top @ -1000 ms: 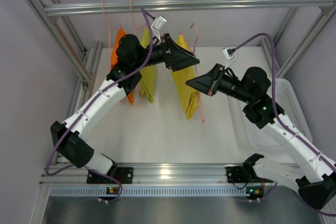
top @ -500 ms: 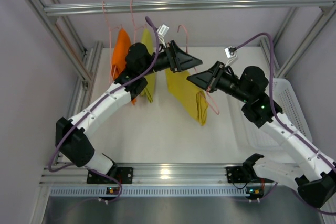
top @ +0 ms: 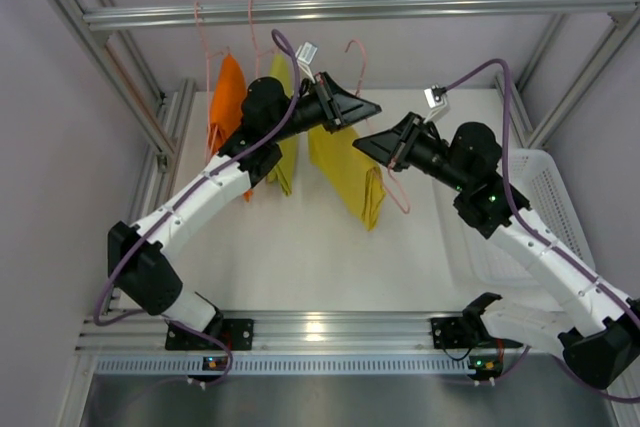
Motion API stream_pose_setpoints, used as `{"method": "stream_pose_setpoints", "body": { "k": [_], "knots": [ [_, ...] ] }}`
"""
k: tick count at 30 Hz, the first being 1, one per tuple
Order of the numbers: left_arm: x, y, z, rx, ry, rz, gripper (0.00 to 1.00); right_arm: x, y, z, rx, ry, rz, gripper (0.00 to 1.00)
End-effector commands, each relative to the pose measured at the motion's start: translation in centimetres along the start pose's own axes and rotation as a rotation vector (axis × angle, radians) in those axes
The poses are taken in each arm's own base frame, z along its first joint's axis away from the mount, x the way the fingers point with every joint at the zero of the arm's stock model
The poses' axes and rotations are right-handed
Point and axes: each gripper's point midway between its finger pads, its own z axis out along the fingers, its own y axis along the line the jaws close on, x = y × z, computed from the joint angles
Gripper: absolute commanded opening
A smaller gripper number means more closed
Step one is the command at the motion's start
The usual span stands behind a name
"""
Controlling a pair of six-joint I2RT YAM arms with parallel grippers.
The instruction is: Remove the trousers from the hanger
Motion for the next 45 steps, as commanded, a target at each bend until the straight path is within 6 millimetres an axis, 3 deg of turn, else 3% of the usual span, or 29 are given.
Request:
{"method": "stream_pose_setpoints", "body": {
  "k": [1, 3, 4, 6, 7, 9, 12, 13, 14, 15, 16, 17, 18, 22, 28, 29, 34, 41, 45],
  "knots": [
    [-2.4, -5.9, -0.3, 0.156, -0.066, 0.120, 0.00, -4.4, 6.0, -1.7, -0.195, -0.160, -0.125, 0.12],
    [-2.2, -6.5, -0.3, 0.182, -0.048, 0.141, 0.00, -4.4, 6.4, -2.4, -0.209, -0.167, -0.171, 0.40],
    [-2.1, -6.9, -0.4, 0.198, -0.042, 0.154, 0.00, -4.5, 5.7, -2.7, -0.171, -0.166, -0.237, 0.62],
    [-1.8, -7.3, -0.7, 0.217, -0.022, 0.169, 0.00, -5.9, 5.2, -4.3, -0.096, -0.224, -0.315, 0.80],
    [-2.1, -7.7, -1.1, 0.232, -0.025, 0.177, 0.00, -6.5, 4.1, -5.0, -0.036, -0.241, -0.397, 0.90],
    [-2.0, -8.2, -1.5, 0.260, -0.007, 0.181, 0.00, -8.7, 3.6, -8.0, 0.045, -0.352, -0.492, 0.99],
    [-2.1, -10.0, -2.1, 0.322, 0.002, 0.189, 0.00, -10.2, 1.1, -11.3, 0.190, -0.441, -0.660, 0.99],
    [-2.2, -10.3, -2.2, 0.335, 0.002, 0.186, 0.00, -10.2, -1.4, -12.0, 0.271, -0.435, -0.701, 0.99],
    [-2.2, -10.6, -2.1, 0.345, 0.005, 0.168, 0.00, -9.8, -2.8, -12.4, 0.304, -0.411, -0.714, 0.99],
    [-2.5, -11.4, -2.3, 0.365, 0.000, 0.177, 0.00, -8.9, -2.8, -13.1, 0.266, -0.378, -0.751, 0.98],
    [-2.6, -11.6, -2.2, 0.371, 0.002, 0.172, 0.00, -7.2, -4.6, -12.8, 0.256, -0.321, -0.761, 0.98],
    [-2.7, -11.8, -2.2, 0.375, 0.000, 0.168, 0.00, -6.4, -4.8, -12.8, 0.224, -0.304, -0.778, 0.98],
    [-3.0, -12.3, -2.1, 0.385, -0.001, 0.174, 0.00, -4.0, -4.8, -12.6, 0.139, -0.225, -0.816, 0.98],
    [-3.8, -13.5, -1.8, 0.408, -0.018, 0.184, 0.00, 0.3, -4.7, -12.1, -0.032, -0.080, -0.869, 0.99],
    [-5.8, -15.2, -0.8, 0.434, -0.054, 0.202, 0.00, 3.7, -6.6, -11.4, -0.103, 0.078, -0.846, 1.00],
    [-6.4, -16.4, -1.0, 0.458, -0.071, 0.222, 0.00, 4.0, -7.0, -11.4, -0.102, 0.084, -0.854, 0.99],
    [-7.7, -17.5, -0.3, 0.485, -0.100, 0.222, 0.00, 4.9, -8.9, -11.3, -0.084, 0.073, -0.907, 1.00],
    [-8.9, -19.8, -0.7, 0.523, -0.135, 0.212, 0.00, 3.9, -11.6, -10.1, -0.004, 0.025, -0.919, 0.99],
    [-9.2, -20.8, -0.9, 0.536, -0.147, 0.208, 0.00, 3.5, -12.0, -8.9, -0.029, 0.003, -0.943, 0.99]
  ]
}}
